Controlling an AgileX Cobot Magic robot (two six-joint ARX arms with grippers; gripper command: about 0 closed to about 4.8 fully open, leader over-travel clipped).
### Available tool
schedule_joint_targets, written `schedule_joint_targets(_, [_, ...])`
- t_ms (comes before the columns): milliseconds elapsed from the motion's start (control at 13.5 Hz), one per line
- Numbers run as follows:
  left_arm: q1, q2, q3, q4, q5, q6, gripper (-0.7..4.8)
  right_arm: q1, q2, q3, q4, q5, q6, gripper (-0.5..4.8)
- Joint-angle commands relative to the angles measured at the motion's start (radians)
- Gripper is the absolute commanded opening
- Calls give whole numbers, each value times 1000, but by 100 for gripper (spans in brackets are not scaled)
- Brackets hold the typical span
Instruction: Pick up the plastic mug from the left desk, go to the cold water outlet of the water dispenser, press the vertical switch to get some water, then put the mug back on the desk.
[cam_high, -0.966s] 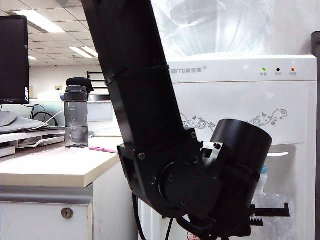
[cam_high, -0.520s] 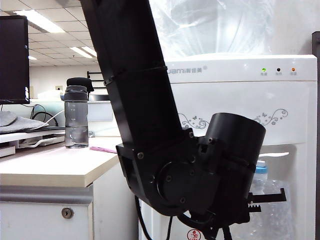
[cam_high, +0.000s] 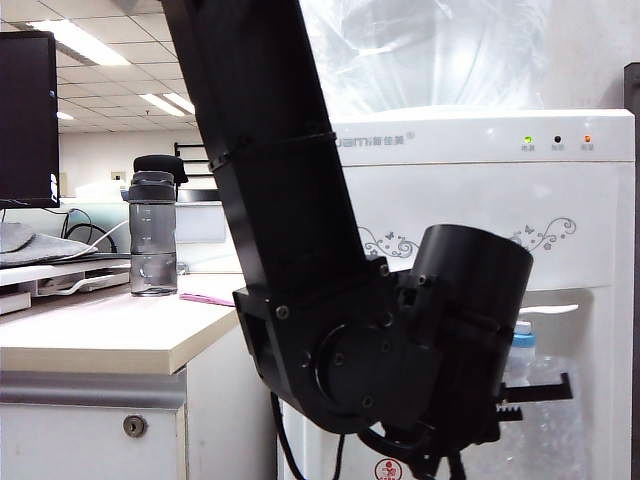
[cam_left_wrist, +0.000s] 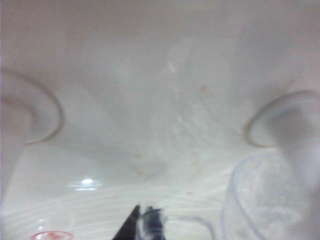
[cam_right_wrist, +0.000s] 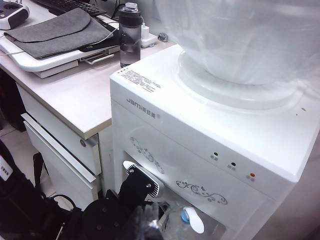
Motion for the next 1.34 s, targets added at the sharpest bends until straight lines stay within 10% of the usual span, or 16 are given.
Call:
schedule_joint_targets(74, [-31, -6, 5, 32, -37, 2, -6, 0, 3, -5, 16, 3, 4, -1])
schedule_joint_targets(1337, [-50, -6, 4, 43, -83, 1, -6, -1, 2, -147, -6, 97, 225, -1])
